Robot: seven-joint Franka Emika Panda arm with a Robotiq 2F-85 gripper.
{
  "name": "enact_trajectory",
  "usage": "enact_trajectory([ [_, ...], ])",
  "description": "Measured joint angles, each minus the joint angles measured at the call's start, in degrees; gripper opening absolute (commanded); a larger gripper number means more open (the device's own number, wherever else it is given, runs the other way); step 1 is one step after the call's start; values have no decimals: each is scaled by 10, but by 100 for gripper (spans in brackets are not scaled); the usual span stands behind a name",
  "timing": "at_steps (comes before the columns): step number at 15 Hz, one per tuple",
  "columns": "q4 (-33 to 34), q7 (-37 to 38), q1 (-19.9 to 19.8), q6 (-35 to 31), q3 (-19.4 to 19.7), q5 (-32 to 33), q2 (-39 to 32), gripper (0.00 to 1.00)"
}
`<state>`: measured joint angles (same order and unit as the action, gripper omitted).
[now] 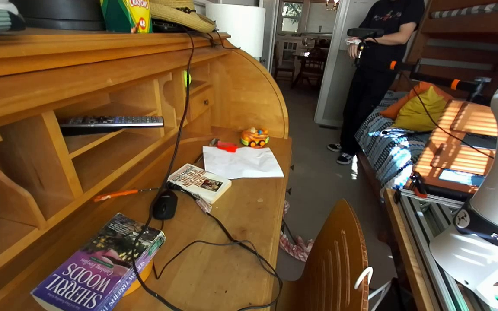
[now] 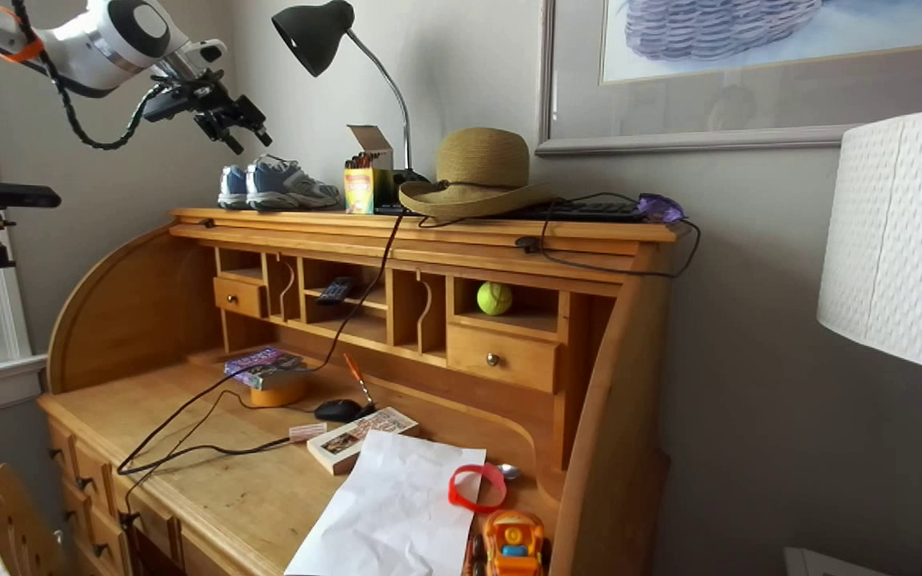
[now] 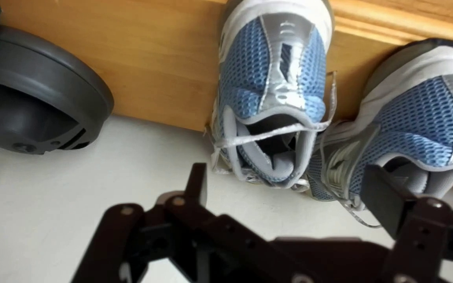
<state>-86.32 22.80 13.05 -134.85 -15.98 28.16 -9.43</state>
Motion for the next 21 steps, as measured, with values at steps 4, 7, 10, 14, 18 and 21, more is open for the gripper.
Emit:
enact_trajectory([
  [4, 98, 5, 56, 50, 20, 7, -68, 100],
  [7, 165, 5, 96, 66, 36, 7, -110, 100],
  [10, 223, 5, 123, 87, 58, 4, -147, 100],
  [14, 282, 4, 140, 129, 85, 1, -194, 100],
  [18, 336, -4, 157, 156, 107, 1, -241, 100],
  [21, 379, -11, 171, 185, 123, 2, -263, 100],
])
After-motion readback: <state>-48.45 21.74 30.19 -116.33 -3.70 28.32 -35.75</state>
